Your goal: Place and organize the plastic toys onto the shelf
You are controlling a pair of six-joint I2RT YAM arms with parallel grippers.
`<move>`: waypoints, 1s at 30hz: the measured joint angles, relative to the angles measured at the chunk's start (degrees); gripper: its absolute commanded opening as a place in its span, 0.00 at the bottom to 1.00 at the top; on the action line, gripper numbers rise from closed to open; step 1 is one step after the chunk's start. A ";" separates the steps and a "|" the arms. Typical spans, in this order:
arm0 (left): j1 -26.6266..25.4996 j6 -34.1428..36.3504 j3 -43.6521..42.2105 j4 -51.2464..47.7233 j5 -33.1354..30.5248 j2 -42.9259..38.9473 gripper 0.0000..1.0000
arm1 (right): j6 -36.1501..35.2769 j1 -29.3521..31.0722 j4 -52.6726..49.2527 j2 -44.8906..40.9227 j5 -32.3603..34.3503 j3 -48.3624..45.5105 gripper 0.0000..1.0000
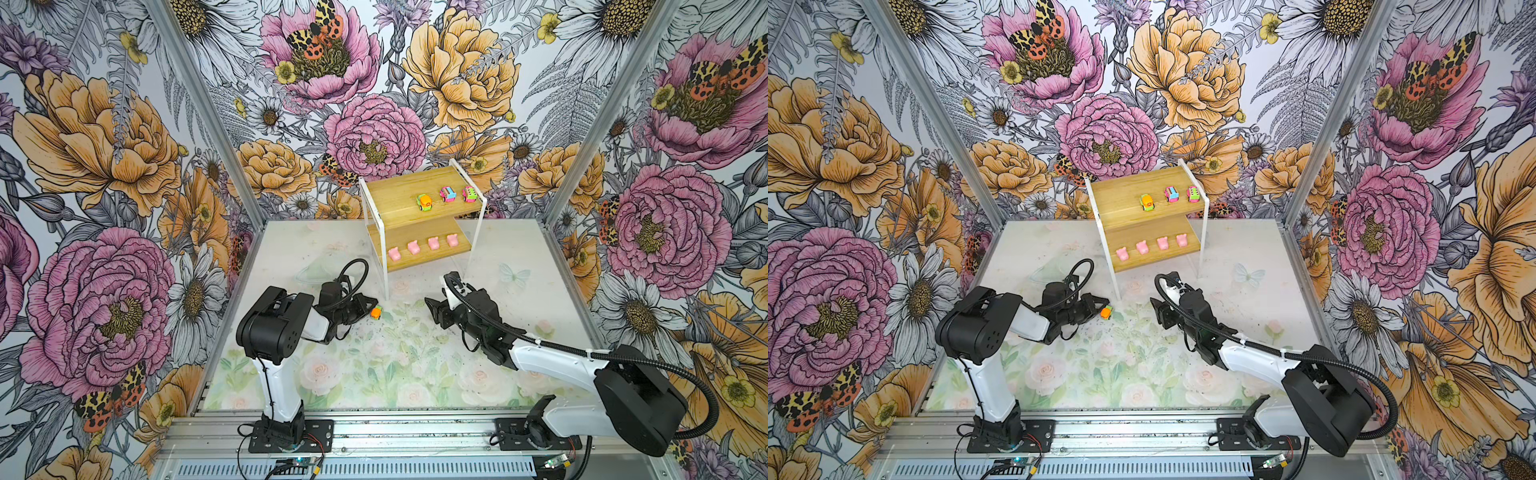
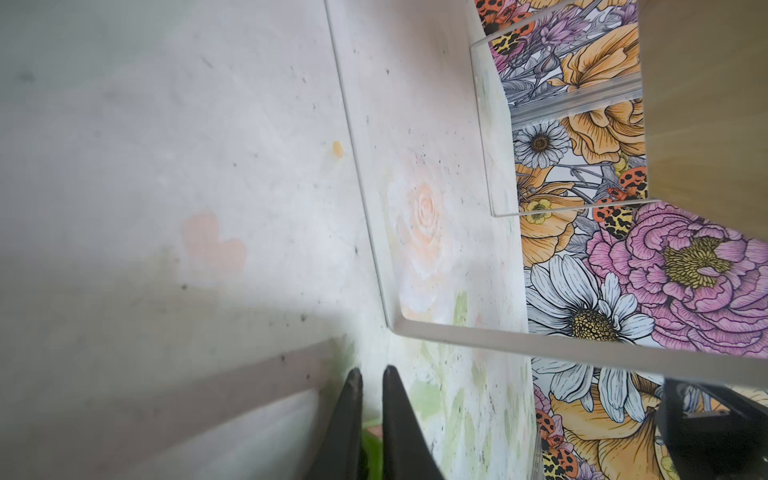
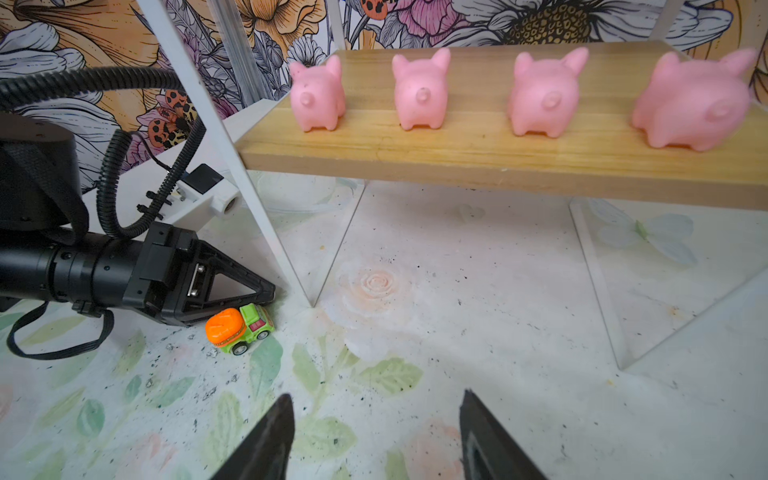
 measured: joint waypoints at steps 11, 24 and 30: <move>-0.13 -1.86 -9.11 -2.86 -4.13 -9.07 0.13 | 3.34 0.02 -2.21 3.85 -7.43 3.69 0.70; -4.66 -1.73 -8.76 -8.66 -7.76 -13.20 0.13 | 4.52 0.07 -3.04 4.44 -8.72 3.69 0.70; -9.51 -1.92 -7.54 -10.23 -9.03 -13.14 0.12 | 4.50 0.07 -3.04 4.42 -8.70 3.69 0.70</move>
